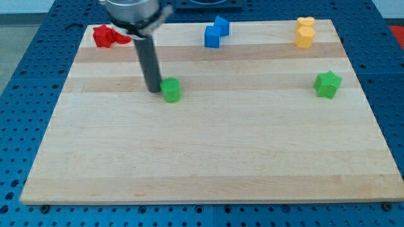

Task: Place the green circle to the bottom of the green star

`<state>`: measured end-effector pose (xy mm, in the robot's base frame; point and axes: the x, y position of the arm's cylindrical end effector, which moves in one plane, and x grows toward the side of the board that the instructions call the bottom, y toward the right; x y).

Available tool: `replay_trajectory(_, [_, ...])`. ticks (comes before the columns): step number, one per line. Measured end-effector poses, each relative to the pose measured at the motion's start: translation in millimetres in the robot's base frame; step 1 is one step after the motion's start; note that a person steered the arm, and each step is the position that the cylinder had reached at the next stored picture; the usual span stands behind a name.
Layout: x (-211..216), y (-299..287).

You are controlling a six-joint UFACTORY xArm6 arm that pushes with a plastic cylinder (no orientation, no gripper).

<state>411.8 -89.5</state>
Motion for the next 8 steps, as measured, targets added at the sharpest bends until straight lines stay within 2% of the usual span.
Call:
replay_trajectory(1, [23,55])
replay_trajectory(2, [25,65])
replay_trajectory(3, [26,47])
replay_trajectory(4, [26,71])
replay_trajectory(5, [30,139])
replay_trajectory(6, [29,156])
replay_trajectory(7, [8,127])
replay_trajectory(8, [-4,141])
